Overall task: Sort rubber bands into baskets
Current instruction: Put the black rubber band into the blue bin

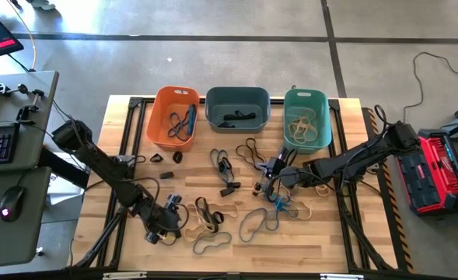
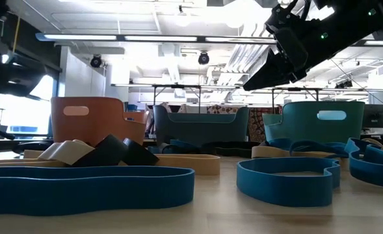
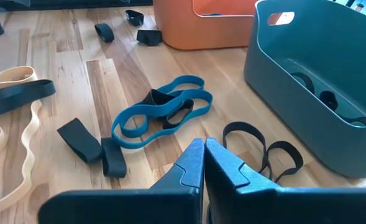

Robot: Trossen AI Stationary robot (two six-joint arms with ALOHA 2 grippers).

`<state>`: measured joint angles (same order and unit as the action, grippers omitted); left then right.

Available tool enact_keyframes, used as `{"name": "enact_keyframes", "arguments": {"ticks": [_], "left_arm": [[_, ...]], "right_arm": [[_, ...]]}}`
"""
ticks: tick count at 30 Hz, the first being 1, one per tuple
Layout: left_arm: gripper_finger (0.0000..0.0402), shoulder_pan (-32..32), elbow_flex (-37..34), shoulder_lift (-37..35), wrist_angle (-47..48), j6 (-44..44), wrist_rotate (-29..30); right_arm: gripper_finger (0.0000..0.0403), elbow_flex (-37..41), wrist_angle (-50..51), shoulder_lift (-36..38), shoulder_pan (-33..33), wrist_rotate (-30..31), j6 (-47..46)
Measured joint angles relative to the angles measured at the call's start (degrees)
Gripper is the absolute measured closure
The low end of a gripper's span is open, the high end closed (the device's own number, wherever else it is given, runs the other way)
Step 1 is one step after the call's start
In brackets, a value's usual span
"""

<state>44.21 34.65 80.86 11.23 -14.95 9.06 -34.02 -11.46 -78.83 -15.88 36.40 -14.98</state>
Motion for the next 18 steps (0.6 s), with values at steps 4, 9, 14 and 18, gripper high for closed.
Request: {"name": "enact_keyframes", "arguments": {"ticks": [4,9,14,18], "left_arm": [[0.0206,0.6,0.0,0.0,2.1,0.6,-0.5],[0.0206,0.6,0.0,0.8,3.0,1.3,-0.5],[0.0206,0.6,0.0,3.5,2.0,3.8,-0.6],[0.0206,0.6,0.0,4.9,1.3,4.6,-0.6]], "right_arm": [[0.0403,0.0,0.0,0.0,0.0,0.0,0.0],[0.0403,0.0,0.0,0.0,0.0,0.0,0.0],[0.0403,0.0,0.0,0.0,0.0,0.0,0.0],[0.0403,0.0,0.0,0.0,0.0,0.0,0.0]]}}
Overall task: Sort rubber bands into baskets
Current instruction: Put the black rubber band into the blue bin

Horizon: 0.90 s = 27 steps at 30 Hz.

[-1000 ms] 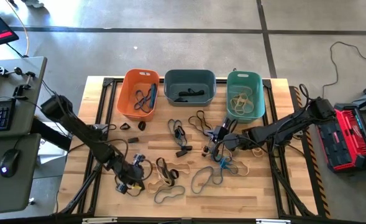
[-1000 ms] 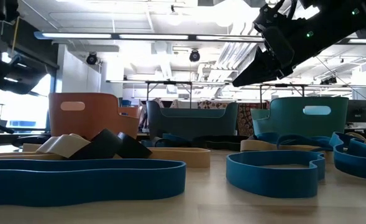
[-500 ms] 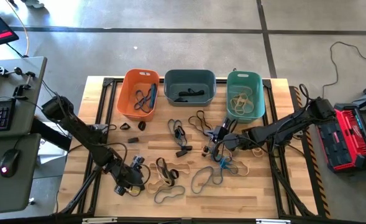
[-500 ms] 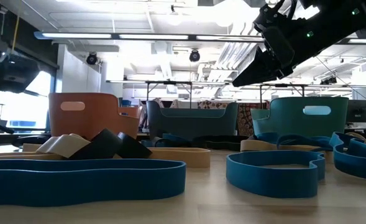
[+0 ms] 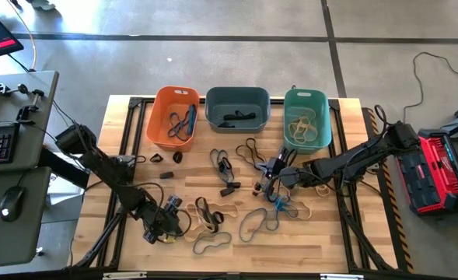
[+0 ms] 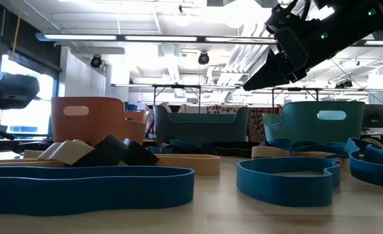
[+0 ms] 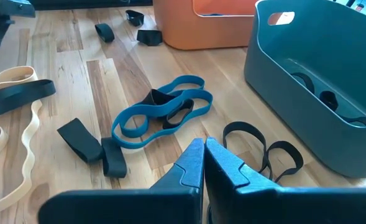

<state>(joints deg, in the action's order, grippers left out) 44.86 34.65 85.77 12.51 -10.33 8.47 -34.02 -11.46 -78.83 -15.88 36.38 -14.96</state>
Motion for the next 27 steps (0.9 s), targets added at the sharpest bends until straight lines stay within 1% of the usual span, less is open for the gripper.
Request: {"name": "enact_keyframes", "arguments": {"ticks": [3,6,16,21,24,27], "left_arm": [[0.0211,0.0,0.0,0.1,-0.7,0.0,0.0],[0.023,0.0,0.6,0.1,-0.8,0.0,-0.3],[0.0341,0.0,1.2,0.1,-0.5,0.0,-3.9],[0.0387,0.0,1.2,0.1,-0.4,0.1,-6.3],[0.0397,0.0,1.2,0.1,-0.2,0.0,-6.3],[0.0389,0.0,1.2,0.1,-0.1,-1.7,-6.3]], "right_arm": [[0.0403,0.0,0.0,0.0,0.0,0.0,0.0],[0.0403,0.0,0.0,0.0,0.0,0.0,0.0],[0.0403,0.0,0.0,0.0,0.0,0.0,0.0],[0.0403,0.0,0.0,0.0,0.0,0.0,0.0],[0.0403,0.0,0.0,0.0,0.0,0.0,0.0],[0.0403,0.0,0.0,0.0,0.0,-0.1,0.0]]}}
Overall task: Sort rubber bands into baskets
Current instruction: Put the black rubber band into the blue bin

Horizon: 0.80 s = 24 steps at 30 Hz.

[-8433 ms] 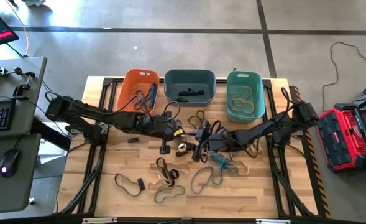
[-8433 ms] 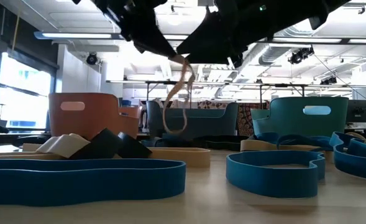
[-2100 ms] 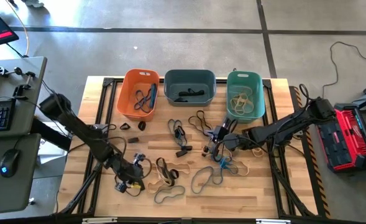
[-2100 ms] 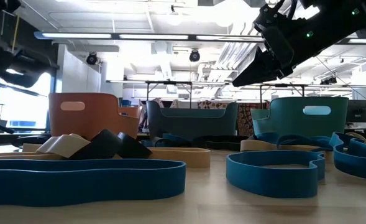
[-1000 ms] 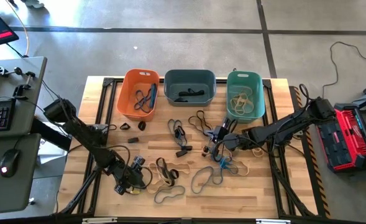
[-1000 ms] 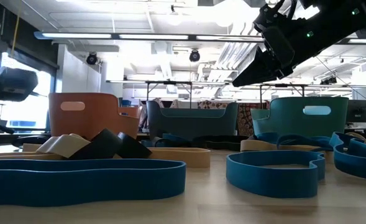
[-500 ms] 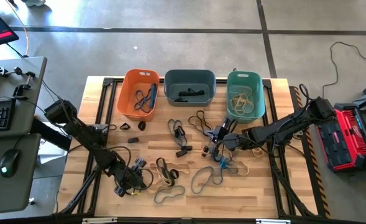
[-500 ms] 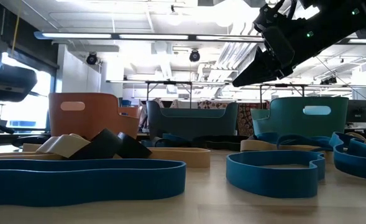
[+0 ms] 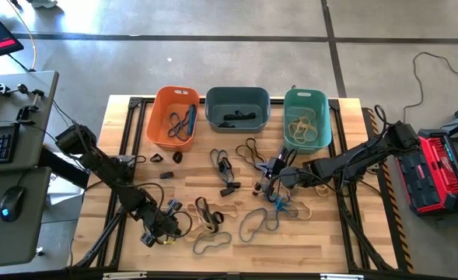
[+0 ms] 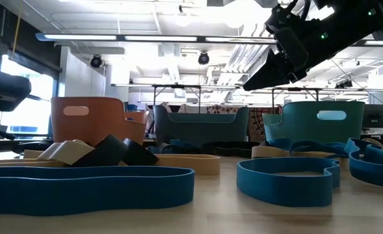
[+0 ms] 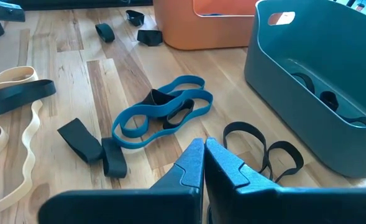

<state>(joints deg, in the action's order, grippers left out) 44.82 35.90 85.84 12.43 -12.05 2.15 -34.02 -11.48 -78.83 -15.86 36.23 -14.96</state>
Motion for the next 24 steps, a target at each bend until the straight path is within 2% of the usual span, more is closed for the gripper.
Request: {"name": "enact_keyframes", "arguments": {"ticks": [7,14,24], "left_arm": [[0.0346,-1.0,0.0,0.0,0.2,-5.8,0.0],[0.0306,-1.4,0.0,0.0,0.2,-6.4,0.0],[0.031,-1.4,1.6,0.0,0.2,-5.4,-1.4]], "right_arm": [[0.0403,0.0,0.0,0.0,0.0,-0.7,0.0],[0.0403,0.0,0.0,0.0,0.0,-0.7,0.0],[0.0403,0.0,0.0,0.0,0.0,-0.7,0.0]]}}
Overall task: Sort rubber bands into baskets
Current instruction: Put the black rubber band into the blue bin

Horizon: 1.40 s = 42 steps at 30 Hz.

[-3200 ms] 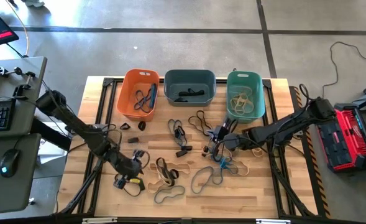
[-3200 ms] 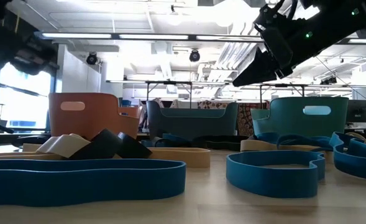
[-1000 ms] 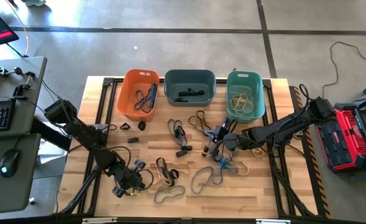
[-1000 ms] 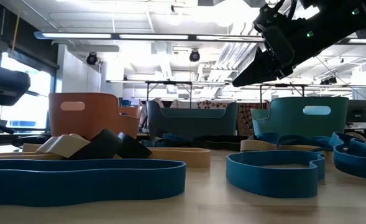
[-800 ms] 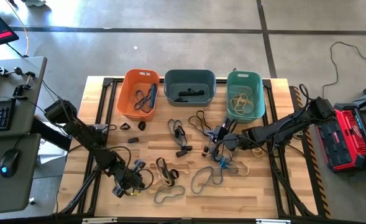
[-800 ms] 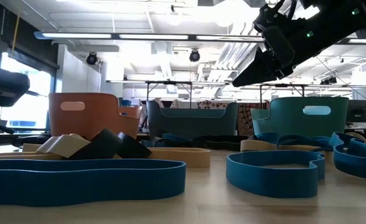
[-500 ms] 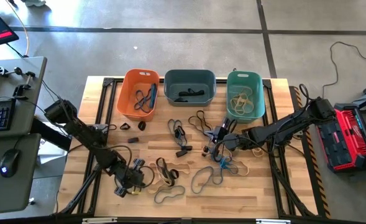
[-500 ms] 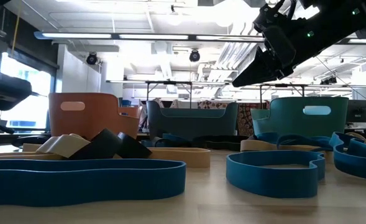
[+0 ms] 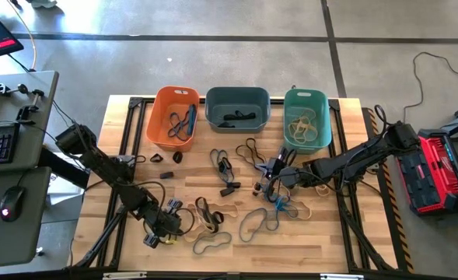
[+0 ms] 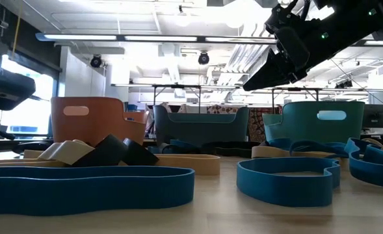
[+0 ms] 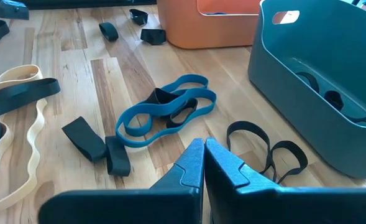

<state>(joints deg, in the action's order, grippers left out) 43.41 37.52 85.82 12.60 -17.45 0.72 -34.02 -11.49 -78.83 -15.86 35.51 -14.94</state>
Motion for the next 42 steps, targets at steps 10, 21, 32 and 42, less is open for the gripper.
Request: {"name": "enact_keyframes", "arguments": {"ticks": [10,21,32,42], "left_arm": [[0.0362,-2.7,0.0,0.0,1.3,0.0,-6.1],[0.0399,-7.3,0.0,-6.6,5.2,0.4,-7.0],[0.0401,-27.0,1.9,-12.0,10.7,1.5,3.0],[0.0401,-49.2,13.7,-8.9,12.2,14.4,3.1]], "right_arm": [[0.0403,0.0,0.0,0.0,0.0,0.0,0.0],[0.0403,0.0,0.0,0.0,0.0,0.0,0.2],[0.0403,0.0,0.0,0.0,0.0,-0.2,0.4],[0.0403,0.0,0.0,0.0,0.0,-0.2,0.4]]}}
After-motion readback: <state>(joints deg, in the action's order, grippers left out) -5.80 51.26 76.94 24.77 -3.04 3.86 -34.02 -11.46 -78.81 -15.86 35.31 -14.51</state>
